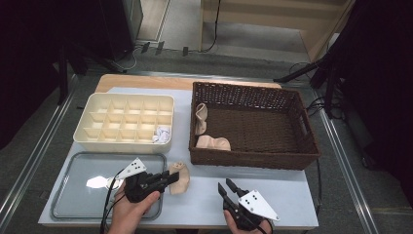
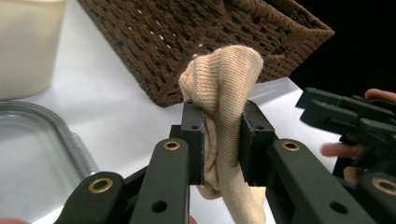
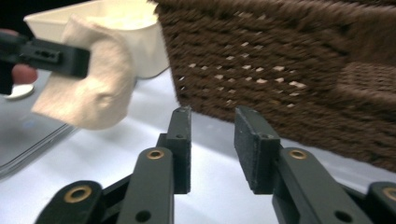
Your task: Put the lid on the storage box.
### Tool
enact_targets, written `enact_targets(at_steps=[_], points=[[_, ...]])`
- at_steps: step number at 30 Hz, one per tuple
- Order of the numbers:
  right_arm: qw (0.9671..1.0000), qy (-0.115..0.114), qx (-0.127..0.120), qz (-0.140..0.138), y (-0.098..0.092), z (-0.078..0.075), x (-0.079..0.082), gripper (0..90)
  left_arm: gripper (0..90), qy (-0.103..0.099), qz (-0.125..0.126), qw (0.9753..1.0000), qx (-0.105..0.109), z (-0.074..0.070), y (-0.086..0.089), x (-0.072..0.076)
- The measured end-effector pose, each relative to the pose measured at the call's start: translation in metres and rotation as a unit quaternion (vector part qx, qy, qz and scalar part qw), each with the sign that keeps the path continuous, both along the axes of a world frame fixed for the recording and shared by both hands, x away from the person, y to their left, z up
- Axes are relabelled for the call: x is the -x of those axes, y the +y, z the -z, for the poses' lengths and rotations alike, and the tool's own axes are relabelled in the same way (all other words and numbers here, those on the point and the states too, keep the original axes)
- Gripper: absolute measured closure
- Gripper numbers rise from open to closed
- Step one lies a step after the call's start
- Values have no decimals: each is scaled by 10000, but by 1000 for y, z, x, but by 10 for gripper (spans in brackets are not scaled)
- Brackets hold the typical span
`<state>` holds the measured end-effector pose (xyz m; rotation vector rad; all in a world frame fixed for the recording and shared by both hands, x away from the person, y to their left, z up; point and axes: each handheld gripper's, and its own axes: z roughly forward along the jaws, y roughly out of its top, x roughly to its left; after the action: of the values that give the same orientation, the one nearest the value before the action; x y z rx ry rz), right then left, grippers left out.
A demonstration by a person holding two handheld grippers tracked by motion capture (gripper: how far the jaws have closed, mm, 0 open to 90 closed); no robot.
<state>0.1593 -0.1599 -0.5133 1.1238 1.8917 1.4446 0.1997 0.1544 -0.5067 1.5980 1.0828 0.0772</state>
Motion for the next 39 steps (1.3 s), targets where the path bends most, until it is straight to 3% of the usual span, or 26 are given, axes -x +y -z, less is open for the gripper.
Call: enact_targets(at_steps=[4,5,12,22,39], points=[[9996,28,-273,81,-9,-1,-5,583,761,-31,-115,9999,-40,-2,5,0],[9993,95,-324,156,-12,0,-8,507,761,-35,-130,9999,-44,-2,7,-1],[9994,113,-209,270,-22,1,-12,404,761,-98,-253,9995,-141,-6,25,-1],[9982,3,-309,516,-50,-4,-10,355,761,-315,-406,9986,-159,-22,46,-2],[9977,122,-223,624,-60,1,-10,337,760,-404,-740,9962,-208,-44,78,-10]])
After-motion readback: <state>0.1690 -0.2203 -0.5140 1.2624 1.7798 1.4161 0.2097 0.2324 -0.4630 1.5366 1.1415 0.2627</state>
